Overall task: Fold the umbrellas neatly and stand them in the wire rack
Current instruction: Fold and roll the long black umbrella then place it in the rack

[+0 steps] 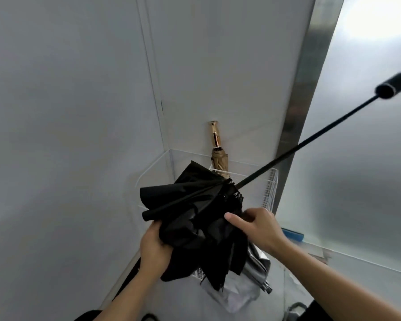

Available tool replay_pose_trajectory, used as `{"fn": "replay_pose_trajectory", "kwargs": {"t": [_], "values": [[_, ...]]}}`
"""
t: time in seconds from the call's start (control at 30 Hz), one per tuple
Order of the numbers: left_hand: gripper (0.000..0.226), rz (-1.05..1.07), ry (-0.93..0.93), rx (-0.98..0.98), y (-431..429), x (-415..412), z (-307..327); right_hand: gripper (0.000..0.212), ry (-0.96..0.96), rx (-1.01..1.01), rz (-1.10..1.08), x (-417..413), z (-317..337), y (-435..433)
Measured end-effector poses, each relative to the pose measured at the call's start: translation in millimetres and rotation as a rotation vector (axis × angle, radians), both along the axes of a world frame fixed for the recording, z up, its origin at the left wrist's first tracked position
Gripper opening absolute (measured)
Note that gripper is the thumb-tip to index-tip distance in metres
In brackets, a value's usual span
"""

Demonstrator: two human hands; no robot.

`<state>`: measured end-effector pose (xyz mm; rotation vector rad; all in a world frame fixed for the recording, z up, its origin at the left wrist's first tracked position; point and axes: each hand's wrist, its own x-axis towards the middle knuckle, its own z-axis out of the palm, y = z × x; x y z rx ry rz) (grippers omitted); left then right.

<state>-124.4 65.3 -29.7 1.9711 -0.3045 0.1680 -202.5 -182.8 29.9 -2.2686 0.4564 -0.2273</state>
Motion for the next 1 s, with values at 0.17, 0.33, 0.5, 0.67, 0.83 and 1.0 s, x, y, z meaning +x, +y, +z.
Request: {"fn": "replay_pose_trajectory", "kwargs": {"t": [0.17,0.33,0.5,0.67,0.83,1.0], "values": [[0.038,-0.059,0.157,0.033,-2,-18,-6,0.051,-0.045,0.766,0.062,17,25,25],[0.062,-0.279,0.348,-0.182,-13,-31,-10,0.011,-0.259,0.787,-0.057,34,40,51],[0.076,-0.535,0.564,0.256,8,-11,-6,0.011,-0.271,0.512,0.077,42,39,53],[0.024,-0.132,0.271,-0.093,33,20,44,0.017,-0.154,0.247,0.179,51,32,44],[0.027,-0.169,0.142,-0.310,8,39,80,0.022,0.024,-0.016,0.344,58,9,61],[0.025,-0.293,0.136,-0.250,-27,46,62,0.027,0.193,-0.122,0.493,67,-24,73]]}}
